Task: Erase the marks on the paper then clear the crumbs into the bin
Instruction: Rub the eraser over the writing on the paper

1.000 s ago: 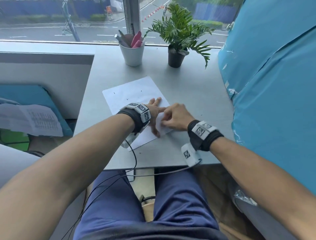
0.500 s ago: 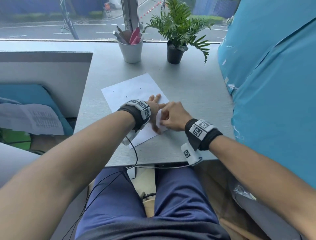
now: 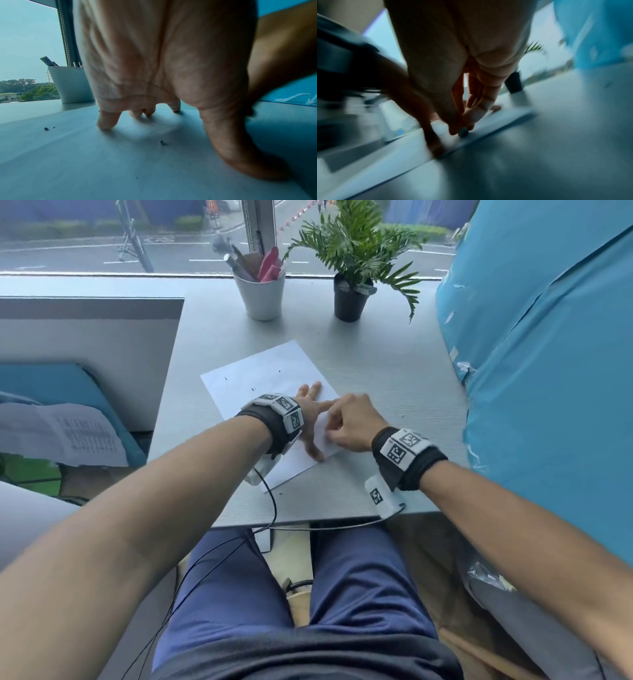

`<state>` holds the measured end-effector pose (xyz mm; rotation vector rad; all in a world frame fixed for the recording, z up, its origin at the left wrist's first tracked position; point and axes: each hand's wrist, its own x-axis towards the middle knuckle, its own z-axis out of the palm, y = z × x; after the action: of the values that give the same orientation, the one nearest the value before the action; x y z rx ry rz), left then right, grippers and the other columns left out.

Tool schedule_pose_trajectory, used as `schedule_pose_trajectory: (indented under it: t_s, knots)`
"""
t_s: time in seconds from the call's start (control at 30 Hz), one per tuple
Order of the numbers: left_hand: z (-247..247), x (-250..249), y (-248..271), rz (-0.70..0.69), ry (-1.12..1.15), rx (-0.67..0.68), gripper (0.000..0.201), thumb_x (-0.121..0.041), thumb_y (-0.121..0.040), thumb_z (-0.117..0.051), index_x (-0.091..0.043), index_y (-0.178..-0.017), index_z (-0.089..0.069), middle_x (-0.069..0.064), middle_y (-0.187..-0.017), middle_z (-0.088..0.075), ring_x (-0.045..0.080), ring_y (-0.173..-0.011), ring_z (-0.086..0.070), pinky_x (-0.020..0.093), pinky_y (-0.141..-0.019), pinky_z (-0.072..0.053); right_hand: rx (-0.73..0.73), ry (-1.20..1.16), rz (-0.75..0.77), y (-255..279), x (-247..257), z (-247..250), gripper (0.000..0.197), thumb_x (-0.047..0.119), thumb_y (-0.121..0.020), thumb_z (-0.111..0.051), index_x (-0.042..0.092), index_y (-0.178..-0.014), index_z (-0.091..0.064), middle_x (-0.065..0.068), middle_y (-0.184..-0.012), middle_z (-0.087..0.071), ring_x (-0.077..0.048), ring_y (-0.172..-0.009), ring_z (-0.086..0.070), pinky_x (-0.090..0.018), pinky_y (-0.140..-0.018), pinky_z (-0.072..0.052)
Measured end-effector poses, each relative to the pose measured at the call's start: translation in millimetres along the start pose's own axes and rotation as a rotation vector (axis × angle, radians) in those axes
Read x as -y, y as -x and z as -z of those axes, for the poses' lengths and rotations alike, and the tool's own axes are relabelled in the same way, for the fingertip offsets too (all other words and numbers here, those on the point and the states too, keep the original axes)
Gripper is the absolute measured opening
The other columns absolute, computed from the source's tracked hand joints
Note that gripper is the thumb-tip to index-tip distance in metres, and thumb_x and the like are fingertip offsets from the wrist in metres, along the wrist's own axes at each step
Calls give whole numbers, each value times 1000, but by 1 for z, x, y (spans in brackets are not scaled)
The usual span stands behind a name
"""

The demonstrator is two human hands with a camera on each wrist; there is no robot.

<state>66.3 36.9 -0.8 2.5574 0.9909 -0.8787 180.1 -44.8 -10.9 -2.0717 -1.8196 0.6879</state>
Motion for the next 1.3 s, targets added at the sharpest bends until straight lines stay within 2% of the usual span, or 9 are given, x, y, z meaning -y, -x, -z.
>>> schedule_pose_trajectory:
  t_s: [0.07,0.17,0.3,0.43,0.57,0.7,0.8,1.2,1.3]
  knots:
    - [1,1,-1,-7,0,-2,135,-51,-61,-88,-41,-153,10,10,-160,25,34,-147,18,64,-112,-14,42,17,47,2,2,-1,1,13,-71,-76,13,-70,-75,-1,-74,-71,-11,-70,-64,-21,-66,-52]
    - [0,3,0,-9,12,-22,134,-54,-59,-88,-43,-153,8,8,-161,23,32,-148,17,63,-112,-17,-142,-59,-83,-12,-15,18,2,13,-69,-76,13,-70,-77,-1,-69,-72,-10,-62,-62,-16,-58,-45]
    - [0,3,-2,-6,8,-5,135,-53,-59,-88,-40,-153,8,7,-160,26,31,-148,18,63,-113,-16,11,26,46,-1,-2,-3,3,10,-71,-72,11,-69,-75,-1,-73,-71,-13,-66,-63,-23,-65,-52]
    - [-1,4,-1,-18,23,-25,134,-54,-59,-87,-43,-152,8,7,-160,24,31,-148,18,62,-113,-15,-142,-71,-106,-15,-20,19,2,13,-68,-77,14,-69,-76,-1,-69,-72,-11,-63,-64,-20,-63,-51]
    - [0,4,-2,-17,19,-16,134,-53,-60,-87,-41,-153,9,6,-160,25,31,-148,18,62,-113,-15,26,15,43,-2,-6,3,3,12,-69,-73,15,-68,-74,-1,-71,-71,-14,-65,-65,-24,-63,-54]
    - [-1,4,0,-14,18,-25,134,-54,-60,-87,-44,-152,10,7,-160,24,31,-148,18,62,-113,-16,-113,-50,-84,-13,-23,23,2,14,-68,-77,13,-69,-75,-2,-68,-72,-10,-61,-64,-19,-58,-51]
    - [-1,3,-1,-14,-1,-15,136,-54,-59,-88,-42,-152,11,7,-160,25,32,-148,18,63,-112,-16,27,5,46,1,-6,3,3,13,-68,-75,11,-69,-75,-1,-73,-72,-12,-64,-66,-25,-63,-57]
    - [0,4,1,-15,12,-20,135,-55,-59,-87,-45,-151,10,7,-160,24,31,-148,18,62,-113,-16,-113,-48,-75,-9,-24,25,6,14,-69,-77,14,-65,-73,0,-64,-69,-12,-59,-62,-18,-55,-49]
    - [-1,3,0,-16,-3,-16,135,-55,-59,-87,-44,-152,11,7,-160,25,31,-148,18,62,-113,-15,40,-3,17,2,-11,11,4,13,-68,-77,11,-67,-74,-1,-67,-71,-12,-62,-66,-23,-60,-56]
